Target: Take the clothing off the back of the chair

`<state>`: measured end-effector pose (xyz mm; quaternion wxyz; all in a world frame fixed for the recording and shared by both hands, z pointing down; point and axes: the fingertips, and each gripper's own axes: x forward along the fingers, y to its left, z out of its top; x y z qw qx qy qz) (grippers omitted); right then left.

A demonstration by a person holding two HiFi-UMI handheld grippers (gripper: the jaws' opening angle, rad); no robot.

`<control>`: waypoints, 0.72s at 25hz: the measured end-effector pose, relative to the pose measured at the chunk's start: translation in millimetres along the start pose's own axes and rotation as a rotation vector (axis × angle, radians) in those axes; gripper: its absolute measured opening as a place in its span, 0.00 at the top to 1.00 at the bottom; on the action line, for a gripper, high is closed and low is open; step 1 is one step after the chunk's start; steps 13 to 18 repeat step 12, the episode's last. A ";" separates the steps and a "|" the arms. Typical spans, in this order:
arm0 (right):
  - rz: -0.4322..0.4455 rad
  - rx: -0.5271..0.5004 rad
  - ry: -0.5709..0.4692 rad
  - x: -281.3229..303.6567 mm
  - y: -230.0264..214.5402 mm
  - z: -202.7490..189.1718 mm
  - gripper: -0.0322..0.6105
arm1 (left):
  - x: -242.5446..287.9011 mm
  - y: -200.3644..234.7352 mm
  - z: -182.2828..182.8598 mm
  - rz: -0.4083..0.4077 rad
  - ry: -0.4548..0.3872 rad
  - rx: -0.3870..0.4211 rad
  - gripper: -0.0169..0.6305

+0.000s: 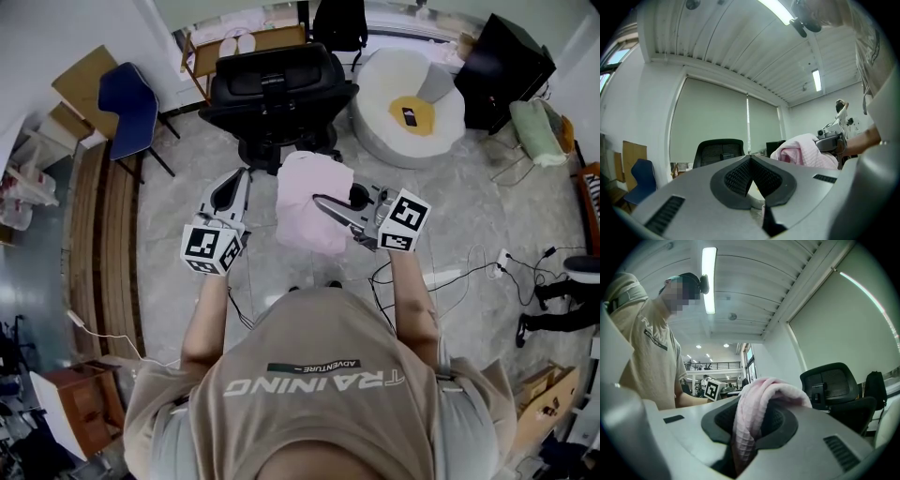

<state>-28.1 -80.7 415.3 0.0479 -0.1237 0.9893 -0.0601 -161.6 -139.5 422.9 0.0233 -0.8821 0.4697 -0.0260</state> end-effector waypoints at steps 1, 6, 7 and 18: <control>0.002 0.001 0.000 1.2 0.1 -0.6 0.80 | -0.7 0.8 -0.6 0.002 0.002 0.000 0.95; 0.016 0.012 0.004 8.6 -1.0 0.6 0.80 | -3.9 4.4 -0.3 0.016 0.009 -0.006 0.95; 0.018 0.013 0.003 5.8 1.3 1.3 0.80 | -5.6 0.6 1.3 0.018 0.010 -0.004 0.95; 0.023 0.016 -0.001 7.4 9.4 8.3 0.80 | -13.5 1.9 11.1 0.022 0.014 0.005 0.95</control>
